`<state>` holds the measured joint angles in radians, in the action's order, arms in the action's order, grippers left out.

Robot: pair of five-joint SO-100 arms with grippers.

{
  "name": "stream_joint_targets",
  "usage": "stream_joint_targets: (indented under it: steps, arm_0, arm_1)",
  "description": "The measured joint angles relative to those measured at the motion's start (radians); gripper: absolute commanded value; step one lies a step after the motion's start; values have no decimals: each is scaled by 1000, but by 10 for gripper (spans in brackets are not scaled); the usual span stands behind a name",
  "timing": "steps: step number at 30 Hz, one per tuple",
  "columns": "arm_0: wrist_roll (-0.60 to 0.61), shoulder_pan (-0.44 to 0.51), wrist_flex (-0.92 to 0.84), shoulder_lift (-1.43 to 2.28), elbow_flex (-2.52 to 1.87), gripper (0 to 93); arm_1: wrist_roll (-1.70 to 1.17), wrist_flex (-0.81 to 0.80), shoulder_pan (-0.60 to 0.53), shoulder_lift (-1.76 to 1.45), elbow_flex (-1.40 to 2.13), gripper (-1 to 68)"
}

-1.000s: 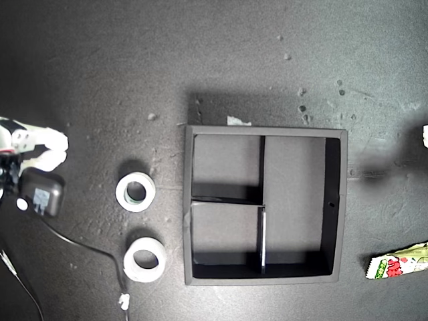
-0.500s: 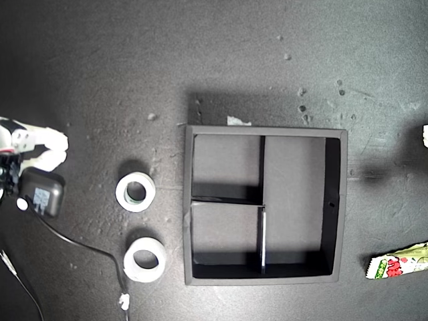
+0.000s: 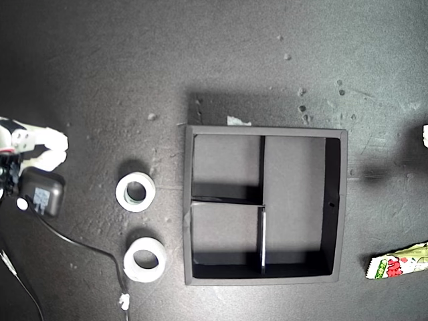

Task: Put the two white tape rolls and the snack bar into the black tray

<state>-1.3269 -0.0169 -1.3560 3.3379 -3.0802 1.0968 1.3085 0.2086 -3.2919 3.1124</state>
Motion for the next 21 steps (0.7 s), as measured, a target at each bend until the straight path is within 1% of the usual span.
stream_joint_targets:
  steps: [4, 7, 11, 13, 16, 21]
  arm_0:
    - [-2, 15, 0, 0, 0, 2]
    - [-6, 38, 14, 0, 0, 2]
    - [-5, 61, 110, 0, 0, 5]
    - [-20, 63, 133, 0, 0, 4]
    - [-89, 63, 150, 0, 0, 2]
    - [-186, 81, 210, 0, 0, 0]
  arm_1:
    - [-23, -11, -6, 0, 0, 1]
    - [-104, -75, -44, 8, 0, 1]
    - [-198, -172, -75, 11, 0, 1]
    - [-245, -249, -94, 12, 0, 1]
    - [-318, -420, -149, 14, 0, 0]
    - [-342, -664, -181, 14, 0, -1]
